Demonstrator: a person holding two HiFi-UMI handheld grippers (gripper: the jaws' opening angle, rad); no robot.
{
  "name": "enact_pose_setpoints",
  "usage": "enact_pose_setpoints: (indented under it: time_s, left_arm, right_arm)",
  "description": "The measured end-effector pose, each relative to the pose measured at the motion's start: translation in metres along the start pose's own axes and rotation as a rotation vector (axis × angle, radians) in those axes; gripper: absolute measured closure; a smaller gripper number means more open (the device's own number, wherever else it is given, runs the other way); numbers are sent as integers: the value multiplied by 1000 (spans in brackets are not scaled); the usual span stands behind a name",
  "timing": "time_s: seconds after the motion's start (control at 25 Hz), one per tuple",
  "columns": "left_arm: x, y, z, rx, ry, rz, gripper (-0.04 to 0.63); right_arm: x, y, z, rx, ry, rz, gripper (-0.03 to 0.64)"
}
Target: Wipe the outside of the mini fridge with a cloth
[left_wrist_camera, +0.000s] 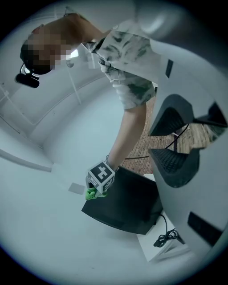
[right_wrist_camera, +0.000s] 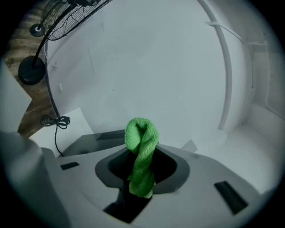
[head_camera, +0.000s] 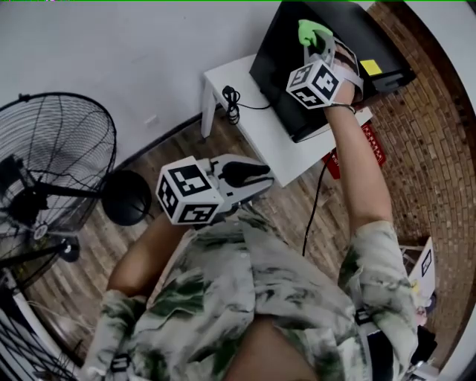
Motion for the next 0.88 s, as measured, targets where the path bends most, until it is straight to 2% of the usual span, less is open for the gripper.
enact_pose_setpoints:
  time_s: [0.24,0.88]
  left_arm:
    - [3,6,-4,4,16,34,500]
    - [6,15,-4,20,30,141,500]
  right_arm:
    - [37,-18,-23,66,0,55,497]
    - [168,-54,-74,179,53,294,497]
Point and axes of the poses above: the fingertips, and each gripper's own axes: y backward along the fingers, x to its left, z out of its top, the point moved 7 cm from there along y, backward along the fingers, and after that the axes turned 14 degrees about -y, right-handed, at the moved point
